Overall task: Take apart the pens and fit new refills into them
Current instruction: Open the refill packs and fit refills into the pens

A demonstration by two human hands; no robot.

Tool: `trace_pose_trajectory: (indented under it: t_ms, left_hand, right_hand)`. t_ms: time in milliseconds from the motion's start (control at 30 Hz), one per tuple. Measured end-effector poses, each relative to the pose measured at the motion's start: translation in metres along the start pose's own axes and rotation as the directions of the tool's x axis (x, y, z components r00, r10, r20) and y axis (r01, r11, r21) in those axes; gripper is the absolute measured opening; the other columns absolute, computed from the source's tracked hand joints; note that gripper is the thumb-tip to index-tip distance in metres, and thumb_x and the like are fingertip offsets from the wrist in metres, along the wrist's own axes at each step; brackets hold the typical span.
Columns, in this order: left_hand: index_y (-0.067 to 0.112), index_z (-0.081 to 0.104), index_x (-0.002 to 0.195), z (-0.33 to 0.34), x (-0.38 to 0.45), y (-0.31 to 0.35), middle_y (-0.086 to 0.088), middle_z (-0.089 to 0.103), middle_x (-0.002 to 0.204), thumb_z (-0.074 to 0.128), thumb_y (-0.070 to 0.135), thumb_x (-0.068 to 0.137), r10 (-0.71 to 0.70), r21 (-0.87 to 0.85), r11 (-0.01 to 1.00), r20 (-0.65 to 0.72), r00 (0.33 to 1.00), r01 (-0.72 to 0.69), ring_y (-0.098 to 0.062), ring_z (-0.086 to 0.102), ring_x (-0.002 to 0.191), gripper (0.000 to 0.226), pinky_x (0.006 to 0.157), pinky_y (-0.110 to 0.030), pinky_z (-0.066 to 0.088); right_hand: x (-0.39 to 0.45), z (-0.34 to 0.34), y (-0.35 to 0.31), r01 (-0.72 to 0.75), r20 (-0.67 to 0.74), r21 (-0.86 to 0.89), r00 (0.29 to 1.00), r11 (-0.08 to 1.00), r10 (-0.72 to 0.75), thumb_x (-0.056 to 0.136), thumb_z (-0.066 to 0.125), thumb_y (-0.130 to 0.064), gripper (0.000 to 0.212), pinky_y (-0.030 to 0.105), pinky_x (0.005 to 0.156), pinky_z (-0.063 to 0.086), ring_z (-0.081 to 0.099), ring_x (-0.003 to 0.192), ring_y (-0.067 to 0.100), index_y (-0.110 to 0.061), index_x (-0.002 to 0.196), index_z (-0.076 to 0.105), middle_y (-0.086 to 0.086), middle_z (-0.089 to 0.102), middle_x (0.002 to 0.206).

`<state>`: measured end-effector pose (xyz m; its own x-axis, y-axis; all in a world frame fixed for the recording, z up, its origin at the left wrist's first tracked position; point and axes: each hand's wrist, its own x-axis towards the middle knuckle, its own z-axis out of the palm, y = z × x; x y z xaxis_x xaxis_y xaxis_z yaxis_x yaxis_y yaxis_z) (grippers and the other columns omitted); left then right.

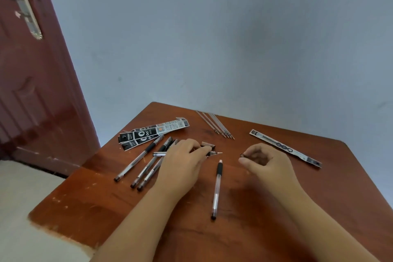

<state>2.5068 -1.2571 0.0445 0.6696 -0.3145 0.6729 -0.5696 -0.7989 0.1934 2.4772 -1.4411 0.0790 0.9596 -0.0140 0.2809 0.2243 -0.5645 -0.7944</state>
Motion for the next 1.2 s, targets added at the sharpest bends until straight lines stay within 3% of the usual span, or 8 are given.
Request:
trace_pose_trajectory:
  t_ms: [100,200,400,500,600,767,967,1200]
  left_hand:
    - [0.011,0.071,0.094,0.000,-0.001,0.007,-0.006,0.066,0.077,0.058,0.014,0.075,0.053,0.019,0.998,0.037,0.998,-0.054,-0.021,0.062,0.065,0.023,0.056,-0.029,0.051]
    - [0.011,0.068,0.097,0.000,-0.002,0.013,-0.003,0.068,0.082,0.043,0.022,0.079,0.082,0.034,0.996,0.099,0.992,-0.086,-0.019,0.064,0.072,0.033,0.062,-0.026,0.050]
    - [0.012,0.069,0.086,0.001,-0.001,0.017,-0.001,0.068,0.080,0.042,0.026,0.079,0.088,0.034,0.995,0.148,0.985,-0.094,-0.016,0.064,0.073,0.031,0.072,-0.024,0.041]
    - [0.013,0.069,0.088,0.002,-0.002,0.016,0.000,0.068,0.080,0.042,0.027,0.080,0.100,0.021,0.994,0.162,0.982,-0.105,-0.016,0.064,0.073,0.031,0.070,-0.023,0.042]
    - [0.010,0.069,0.087,0.004,-0.003,0.017,-0.002,0.068,0.079,0.044,0.025,0.081,0.125,-0.010,0.992,0.122,0.985,-0.125,-0.012,0.058,0.076,0.030,0.072,-0.025,0.041]
    - [0.008,0.068,0.089,0.006,-0.004,0.014,-0.004,0.067,0.080,0.046,0.023,0.082,0.156,-0.045,0.987,0.070,0.985,-0.153,-0.012,0.047,0.083,0.028,0.077,-0.027,0.038]
    - [0.006,0.069,0.086,0.006,-0.004,0.017,-0.006,0.067,0.077,0.048,0.021,0.080,0.204,-0.124,0.973,0.056,0.977,-0.196,-0.011,0.047,0.081,0.027,0.079,-0.024,0.038]
    - [0.005,0.070,0.085,0.005,-0.004,0.016,-0.006,0.069,0.076,0.049,0.022,0.079,0.238,-0.140,0.963,0.046,0.970,-0.230,-0.013,0.048,0.081,0.027,0.079,-0.024,0.038]
  right_hand:
    - [-0.014,-0.001,0.013,0.037,-0.071,0.003,0.997,0.999,-0.037,0.073,0.068,-0.007,0.025,0.004,0.061,0.045,0.057,0.059,0.003,-0.031,0.073,0.060,-0.011,0.063,0.072]
    - [-0.012,0.000,0.021,0.098,-0.118,-0.084,0.987,0.992,-0.108,0.075,0.067,-0.005,0.017,-0.004,0.070,0.038,0.052,0.073,-0.009,-0.014,0.089,0.069,-0.009,0.062,0.082]
    - [-0.015,0.007,0.024,0.261,-0.126,-0.096,0.954,0.961,-0.272,0.074,0.064,0.005,0.020,-0.003,0.072,0.038,0.057,0.071,0.000,-0.005,0.091,0.069,-0.005,0.061,0.082]
    - [-0.015,0.009,0.027,0.268,-0.145,-0.085,0.950,0.960,-0.278,0.072,0.067,0.004,0.019,-0.002,0.068,0.040,0.053,0.076,-0.016,-0.006,0.088,0.070,-0.006,0.061,0.078]
    - [-0.015,0.011,0.030,0.286,-0.137,-0.102,0.944,0.953,-0.298,0.071,0.068,0.004,0.014,-0.001,0.067,0.041,0.052,0.074,-0.018,-0.006,0.080,0.071,-0.008,0.060,0.073]
    - [-0.015,0.013,0.030,0.281,-0.111,-0.101,0.950,0.954,-0.291,0.071,0.067,0.004,0.014,0.006,0.068,0.043,0.055,0.078,0.003,-0.007,0.079,0.070,-0.007,0.060,0.071]
    - [-0.018,0.018,0.026,0.309,-0.056,-0.043,0.949,0.950,-0.311,0.072,0.058,-0.014,0.015,0.004,0.068,0.043,0.053,0.078,-0.015,-0.008,0.080,0.070,-0.016,0.057,0.073]
    - [-0.017,0.018,0.026,0.343,0.021,-0.124,0.939,0.931,-0.343,0.079,0.050,-0.016,0.018,0.000,0.068,0.036,0.049,0.076,-0.006,-0.007,0.080,0.066,-0.015,0.051,0.069]
